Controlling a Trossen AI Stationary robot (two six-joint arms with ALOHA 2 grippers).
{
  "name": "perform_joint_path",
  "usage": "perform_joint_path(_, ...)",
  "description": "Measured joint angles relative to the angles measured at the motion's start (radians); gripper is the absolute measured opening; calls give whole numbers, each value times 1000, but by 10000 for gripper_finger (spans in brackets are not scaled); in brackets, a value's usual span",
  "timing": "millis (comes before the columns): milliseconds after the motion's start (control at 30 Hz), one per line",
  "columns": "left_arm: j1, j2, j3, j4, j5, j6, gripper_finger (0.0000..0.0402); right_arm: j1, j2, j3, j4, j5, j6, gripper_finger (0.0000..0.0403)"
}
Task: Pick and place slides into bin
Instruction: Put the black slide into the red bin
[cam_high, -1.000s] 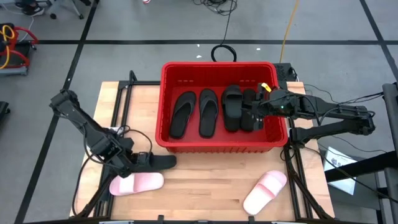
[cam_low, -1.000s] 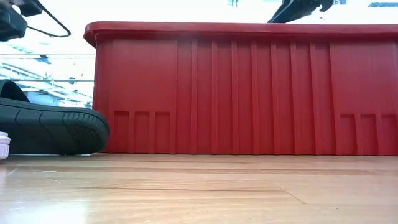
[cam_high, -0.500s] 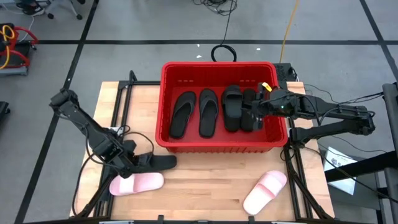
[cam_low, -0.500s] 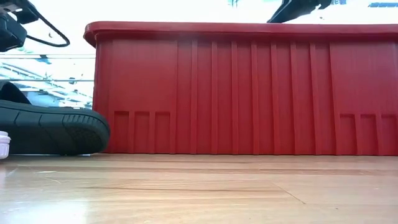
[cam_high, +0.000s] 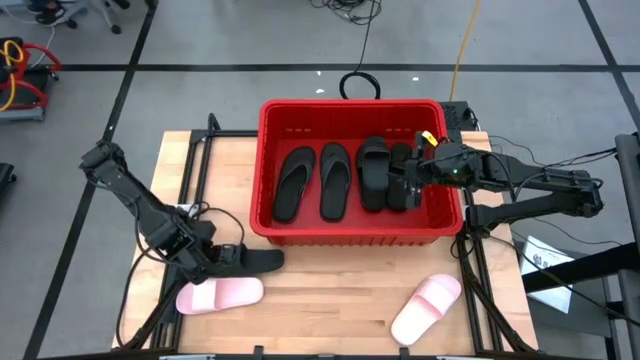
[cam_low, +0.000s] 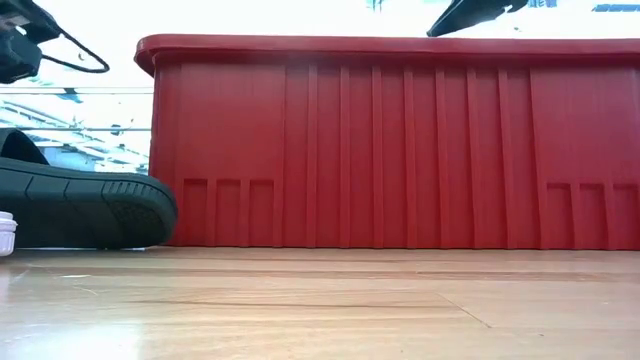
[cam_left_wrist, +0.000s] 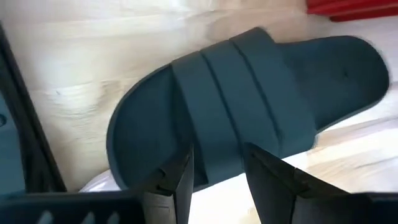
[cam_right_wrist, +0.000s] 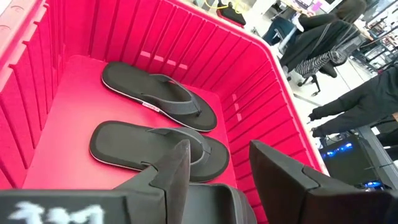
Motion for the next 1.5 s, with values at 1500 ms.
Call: perform_joint_path(1500,-130,45,-269,389,-312,-48,136,0,0,0,13,2,6,155)
